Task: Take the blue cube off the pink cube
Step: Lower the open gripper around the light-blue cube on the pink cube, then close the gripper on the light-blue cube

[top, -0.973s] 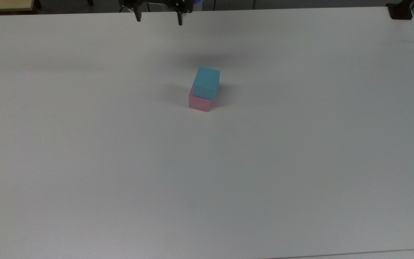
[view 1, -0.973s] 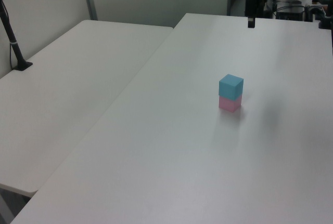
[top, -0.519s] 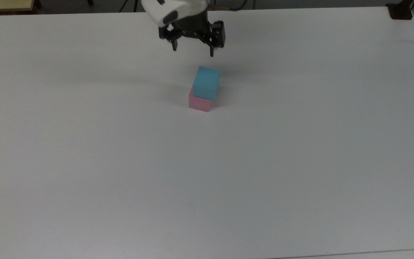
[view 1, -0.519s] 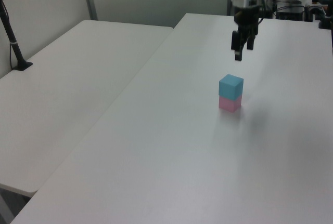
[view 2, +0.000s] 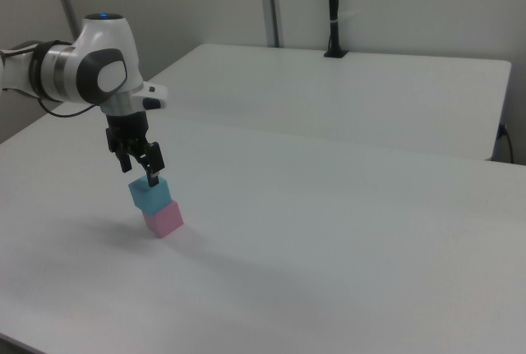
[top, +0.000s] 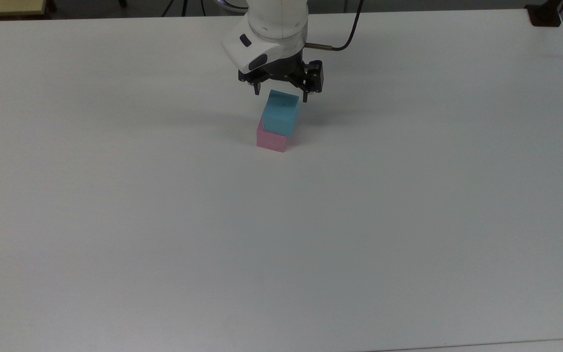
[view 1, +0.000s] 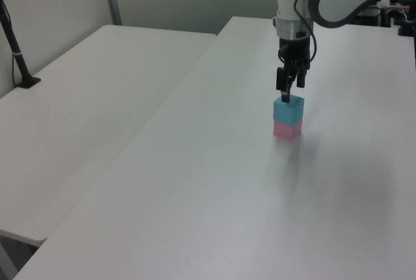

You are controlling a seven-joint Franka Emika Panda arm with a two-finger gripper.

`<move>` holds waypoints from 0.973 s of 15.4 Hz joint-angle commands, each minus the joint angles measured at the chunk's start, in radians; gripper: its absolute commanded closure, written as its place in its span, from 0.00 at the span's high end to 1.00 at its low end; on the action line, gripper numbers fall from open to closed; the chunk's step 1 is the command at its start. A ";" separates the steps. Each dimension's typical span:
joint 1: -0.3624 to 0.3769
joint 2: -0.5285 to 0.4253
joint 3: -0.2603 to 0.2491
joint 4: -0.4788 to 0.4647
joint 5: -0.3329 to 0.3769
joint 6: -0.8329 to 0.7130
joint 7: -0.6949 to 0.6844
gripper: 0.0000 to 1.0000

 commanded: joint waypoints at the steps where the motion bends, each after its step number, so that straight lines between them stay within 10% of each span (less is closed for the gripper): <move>1: -0.006 0.013 0.017 0.002 0.015 0.014 0.014 1.00; 10: -0.001 0.066 0.023 0.002 -0.001 0.077 0.024 0.99; 13: -0.004 0.066 0.032 0.003 -0.010 0.077 0.024 0.50; 15: -0.009 0.063 0.032 0.014 -0.010 0.066 0.023 0.47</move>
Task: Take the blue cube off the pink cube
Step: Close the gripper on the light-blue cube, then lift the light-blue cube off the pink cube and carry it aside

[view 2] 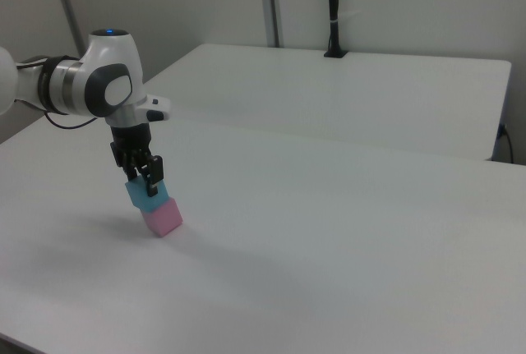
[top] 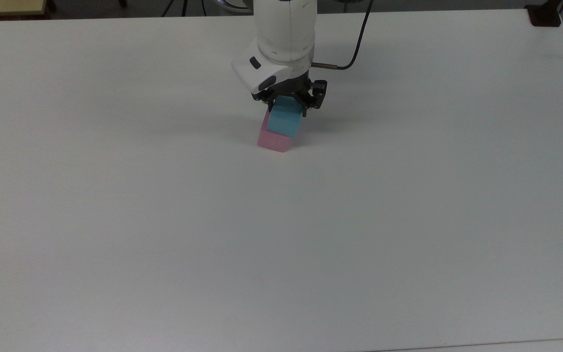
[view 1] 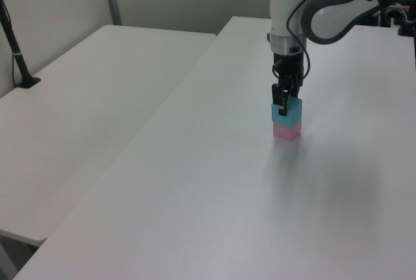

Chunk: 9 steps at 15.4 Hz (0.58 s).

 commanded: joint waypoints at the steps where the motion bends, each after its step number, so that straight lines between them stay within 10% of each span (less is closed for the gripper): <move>1: -0.015 -0.005 0.013 0.033 -0.009 -0.012 0.012 0.47; 9: -0.111 0.105 0.009 0.198 -0.056 -0.083 -0.215 0.50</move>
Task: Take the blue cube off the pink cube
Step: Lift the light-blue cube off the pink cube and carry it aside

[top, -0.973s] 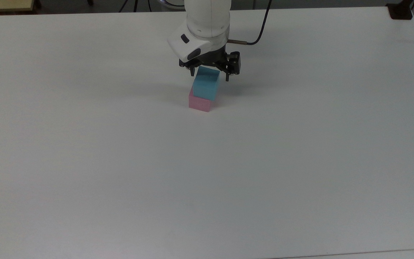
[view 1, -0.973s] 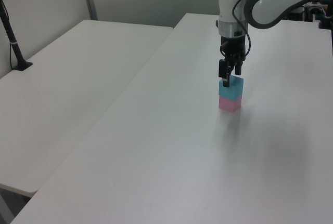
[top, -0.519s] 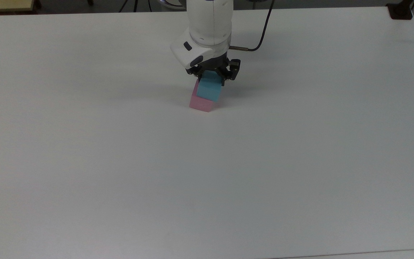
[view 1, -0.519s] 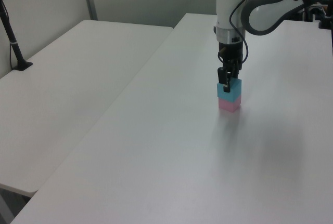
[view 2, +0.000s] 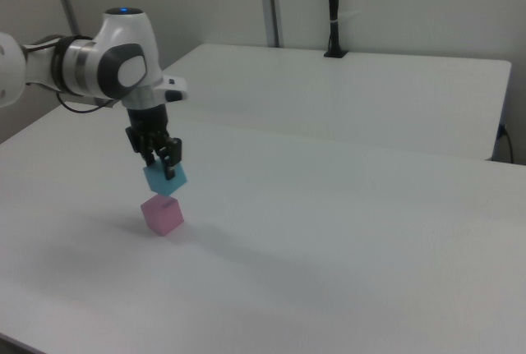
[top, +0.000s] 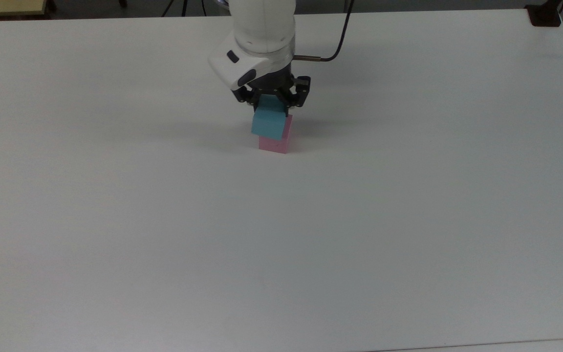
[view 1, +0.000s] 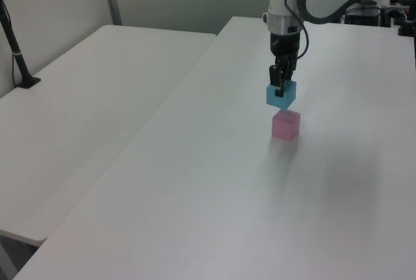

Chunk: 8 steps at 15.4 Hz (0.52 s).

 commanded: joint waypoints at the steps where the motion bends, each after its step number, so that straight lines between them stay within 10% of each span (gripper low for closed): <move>1: -0.065 0.128 0.008 0.129 -0.062 -0.026 -0.117 0.50; 8: -0.163 0.316 0.001 0.277 -0.095 -0.015 -0.329 0.50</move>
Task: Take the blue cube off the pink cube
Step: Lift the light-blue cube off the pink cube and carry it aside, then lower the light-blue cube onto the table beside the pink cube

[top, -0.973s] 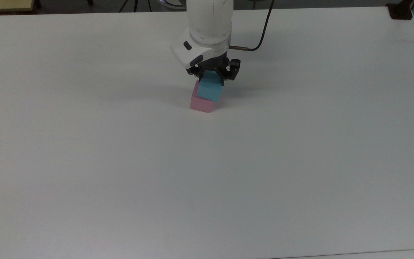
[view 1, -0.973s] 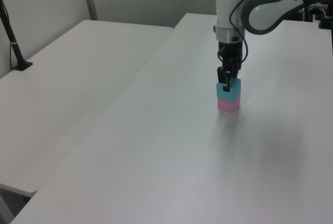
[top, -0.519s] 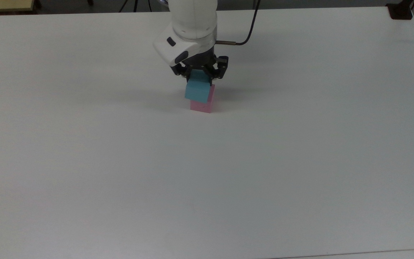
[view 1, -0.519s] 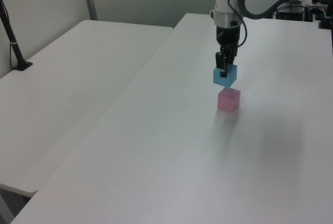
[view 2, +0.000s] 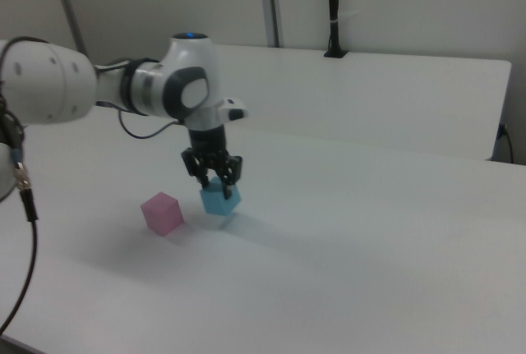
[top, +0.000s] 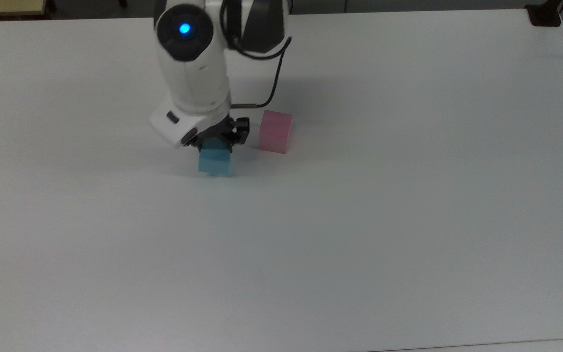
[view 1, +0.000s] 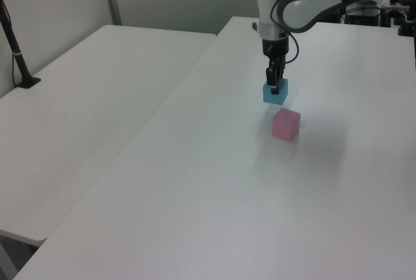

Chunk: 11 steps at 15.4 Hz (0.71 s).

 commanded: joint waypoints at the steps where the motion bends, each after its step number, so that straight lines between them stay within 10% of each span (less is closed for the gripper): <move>1: -0.031 0.109 0.002 0.122 -0.011 -0.013 -0.065 0.50; 5: -0.056 0.144 0.004 0.137 -0.006 -0.003 -0.093 0.50; 7: -0.064 0.147 0.002 0.137 -0.005 0.001 -0.093 1.00; 11: -0.077 0.110 0.002 0.136 0.002 -0.010 -0.088 1.00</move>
